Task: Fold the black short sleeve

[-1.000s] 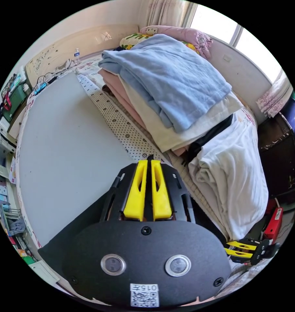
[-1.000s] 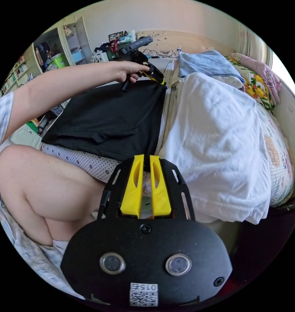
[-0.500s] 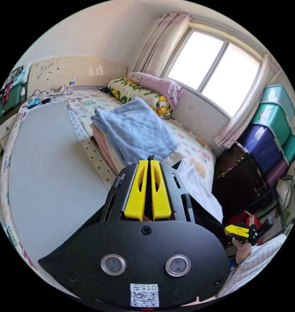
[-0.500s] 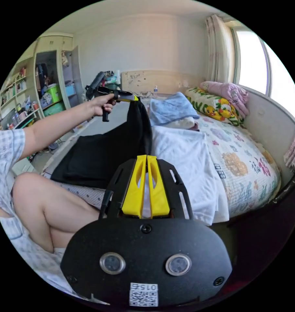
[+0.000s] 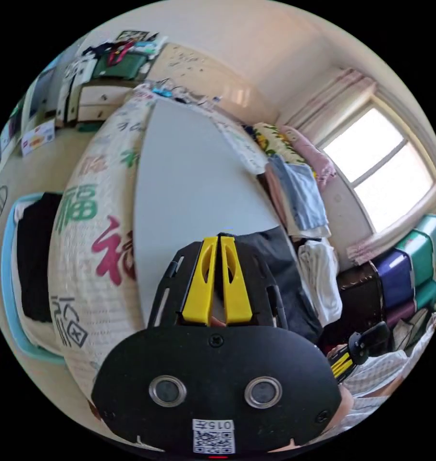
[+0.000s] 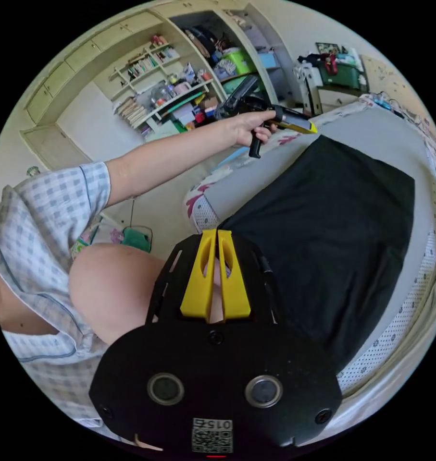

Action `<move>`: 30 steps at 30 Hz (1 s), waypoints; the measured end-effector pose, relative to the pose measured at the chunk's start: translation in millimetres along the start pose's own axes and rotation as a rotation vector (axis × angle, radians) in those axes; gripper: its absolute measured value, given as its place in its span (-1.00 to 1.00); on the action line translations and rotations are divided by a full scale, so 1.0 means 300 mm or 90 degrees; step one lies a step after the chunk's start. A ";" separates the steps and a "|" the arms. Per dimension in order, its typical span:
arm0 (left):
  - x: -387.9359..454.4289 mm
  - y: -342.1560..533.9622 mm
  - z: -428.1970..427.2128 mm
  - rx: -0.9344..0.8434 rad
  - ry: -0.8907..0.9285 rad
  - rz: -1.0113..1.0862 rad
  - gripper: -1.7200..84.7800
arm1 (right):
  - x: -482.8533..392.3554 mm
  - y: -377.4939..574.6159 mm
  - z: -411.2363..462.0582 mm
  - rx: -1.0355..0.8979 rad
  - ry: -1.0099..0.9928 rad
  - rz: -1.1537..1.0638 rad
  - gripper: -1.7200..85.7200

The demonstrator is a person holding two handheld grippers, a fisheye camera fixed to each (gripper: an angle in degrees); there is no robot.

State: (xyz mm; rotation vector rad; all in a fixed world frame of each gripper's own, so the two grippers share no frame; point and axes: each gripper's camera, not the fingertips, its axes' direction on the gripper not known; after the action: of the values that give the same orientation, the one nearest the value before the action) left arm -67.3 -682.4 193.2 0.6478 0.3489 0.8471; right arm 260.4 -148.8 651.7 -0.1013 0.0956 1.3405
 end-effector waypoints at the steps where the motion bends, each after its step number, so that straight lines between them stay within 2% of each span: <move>1: -0.075 0.041 -0.016 0.005 0.005 -0.032 -0.86 | 0.009 -0.048 0.067 -0.047 0.011 -0.012 -0.98; 5: -0.144 0.094 -0.093 0.042 0.056 -0.048 -0.84 | 0.018 -0.149 0.167 -0.110 0.057 -0.041 -0.98; 10: -0.001 0.061 -0.026 -0.030 0.090 0.036 -0.83 | 0.080 -0.242 0.177 -0.108 0.020 -0.010 -0.98; 14: 0.088 0.040 0.046 -0.076 -0.039 0.072 -0.84 | 0.111 -0.316 0.192 -0.138 0.007 -0.015 -0.98; 18: 0.164 0.041 0.062 -0.112 -0.121 0.118 -0.85 | 0.135 -0.349 0.188 -0.177 0.013 -0.020 -0.97; 21: 0.242 0.065 0.037 -0.116 -0.186 0.152 -0.87 | 0.089 -0.314 0.037 -0.151 0.070 -0.052 -0.96; 24: 0.279 0.125 -0.046 -0.085 -0.227 0.172 -0.81 | 0.035 -0.200 -0.262 -0.074 0.100 -0.070 -0.93; 27: 0.267 0.228 -0.181 -0.052 -0.193 0.145 -0.81 | 0.038 -0.014 -0.612 0.047 0.089 -0.044 -0.90; 30: 0.305 0.409 -0.322 -0.022 -0.105 0.149 -0.81 | 0.074 0.185 -0.829 0.096 0.170 -0.003 -0.85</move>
State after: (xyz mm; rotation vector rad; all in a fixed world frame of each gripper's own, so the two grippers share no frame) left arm -132.1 -513.4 197.0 0.7309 0.1097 1.0125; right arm 208.6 -146.8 401.4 -0.1526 0.4218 1.3045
